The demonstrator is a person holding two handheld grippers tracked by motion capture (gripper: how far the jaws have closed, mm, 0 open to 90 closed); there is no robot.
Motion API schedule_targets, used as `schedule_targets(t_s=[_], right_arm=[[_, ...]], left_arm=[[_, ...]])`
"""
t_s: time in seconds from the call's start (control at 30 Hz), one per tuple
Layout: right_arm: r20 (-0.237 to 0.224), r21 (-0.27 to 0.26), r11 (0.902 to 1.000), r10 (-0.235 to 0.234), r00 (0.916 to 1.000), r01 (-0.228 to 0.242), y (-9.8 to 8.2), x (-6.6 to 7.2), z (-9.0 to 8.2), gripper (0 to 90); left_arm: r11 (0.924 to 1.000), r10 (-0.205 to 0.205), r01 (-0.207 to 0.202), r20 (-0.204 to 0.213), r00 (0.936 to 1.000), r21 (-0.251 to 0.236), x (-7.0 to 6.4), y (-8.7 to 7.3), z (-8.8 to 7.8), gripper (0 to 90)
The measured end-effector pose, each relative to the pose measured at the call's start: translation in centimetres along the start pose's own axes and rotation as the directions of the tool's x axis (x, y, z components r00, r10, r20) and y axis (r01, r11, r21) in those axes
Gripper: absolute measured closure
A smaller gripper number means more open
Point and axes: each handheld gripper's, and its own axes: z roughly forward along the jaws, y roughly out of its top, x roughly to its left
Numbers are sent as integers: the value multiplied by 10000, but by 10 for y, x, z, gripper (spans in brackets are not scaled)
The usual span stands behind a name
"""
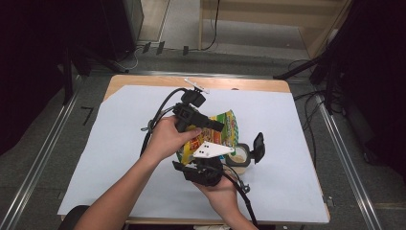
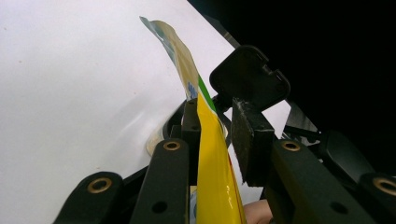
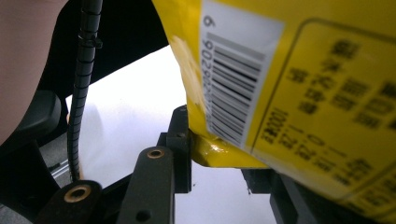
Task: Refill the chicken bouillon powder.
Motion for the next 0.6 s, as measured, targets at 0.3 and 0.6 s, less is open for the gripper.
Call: schedule_targets(t_s=[0.3, 0.6], right_arm=[[-8, 44, 10000, -59, 10000, 59, 0, 0, 1, 696], [33, 57, 9999, -117, 9999, 117, 0, -2, 1, 697]], left_arm=[[10000, -16, 15, -38, 10000, -64, 0, -1, -1, 759], [10000, 53, -54, -60, 10000, -58, -1, -1, 0, 759]])
